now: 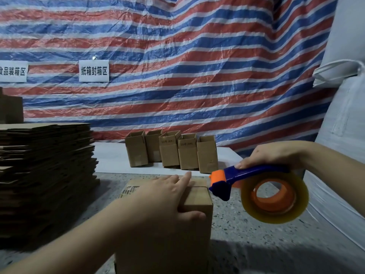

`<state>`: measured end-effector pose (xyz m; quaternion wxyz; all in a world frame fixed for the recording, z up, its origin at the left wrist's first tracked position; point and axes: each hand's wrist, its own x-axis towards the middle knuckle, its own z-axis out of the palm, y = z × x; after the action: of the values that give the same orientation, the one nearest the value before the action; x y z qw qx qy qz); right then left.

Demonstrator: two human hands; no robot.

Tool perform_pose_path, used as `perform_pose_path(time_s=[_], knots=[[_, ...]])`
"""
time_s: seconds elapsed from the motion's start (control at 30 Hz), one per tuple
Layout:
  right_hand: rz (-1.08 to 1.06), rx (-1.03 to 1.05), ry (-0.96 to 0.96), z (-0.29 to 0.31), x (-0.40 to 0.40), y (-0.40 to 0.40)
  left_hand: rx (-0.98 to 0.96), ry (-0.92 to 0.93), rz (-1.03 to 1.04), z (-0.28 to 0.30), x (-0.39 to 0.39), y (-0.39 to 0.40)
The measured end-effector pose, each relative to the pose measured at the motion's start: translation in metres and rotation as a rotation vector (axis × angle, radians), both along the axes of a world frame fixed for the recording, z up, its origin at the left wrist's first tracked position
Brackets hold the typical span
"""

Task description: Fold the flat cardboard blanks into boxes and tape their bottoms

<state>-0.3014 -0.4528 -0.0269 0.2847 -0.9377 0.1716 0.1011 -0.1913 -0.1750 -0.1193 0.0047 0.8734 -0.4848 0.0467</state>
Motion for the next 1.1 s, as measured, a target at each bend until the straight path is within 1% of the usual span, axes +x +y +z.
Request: perform_pose_path(time_s=[0.13, 0.33, 0.37, 0.47, 0.5, 0.63, 0.77, 0.9, 1.0, 1.1], knots=[[-0.015, 0.029, -0.028, -0.005, -0.002, 0.003, 0.034, -0.037, -0.025, 0.012, -0.006, -0.012], [-0.032, 0.033, -0.016, -0.010, -0.004, 0.001, 0.011, -0.039, -0.092, 0.003, -0.012, -0.025], [-0.034, 0.064, -0.035, -0.012, -0.006, -0.002, 0.010, -0.042, -0.096, 0.002, -0.010, -0.025], [-0.067, 0.301, -0.173, -0.019, -0.014, -0.015, 0.025, -0.049, -0.097, 0.000, -0.008, -0.026], [-0.074, 0.331, -0.187, -0.021, -0.017, -0.019, 0.032, -0.049, -0.096, 0.000, -0.008, -0.026], [-0.074, 0.317, -0.115, -0.025, -0.032, -0.033, 0.029, -0.044, -0.095, 0.001, -0.008, -0.025], [-0.070, 0.199, -0.107, -0.020, -0.045, -0.040, 0.018, -0.027, -0.096, 0.001, -0.008, -0.026], [-0.034, -0.061, -0.130, -0.010, -0.048, -0.026, 0.028, -0.028, -0.083, 0.000, -0.006, -0.026], [-0.049, -0.172, -0.033, -0.006, -0.041, -0.003, 0.028, -0.029, -0.101, 0.000, -0.006, -0.027], [-0.091, -0.390, -0.009, -0.011, -0.028, 0.020, 0.024, -0.026, -0.118, 0.001, -0.007, -0.027]])
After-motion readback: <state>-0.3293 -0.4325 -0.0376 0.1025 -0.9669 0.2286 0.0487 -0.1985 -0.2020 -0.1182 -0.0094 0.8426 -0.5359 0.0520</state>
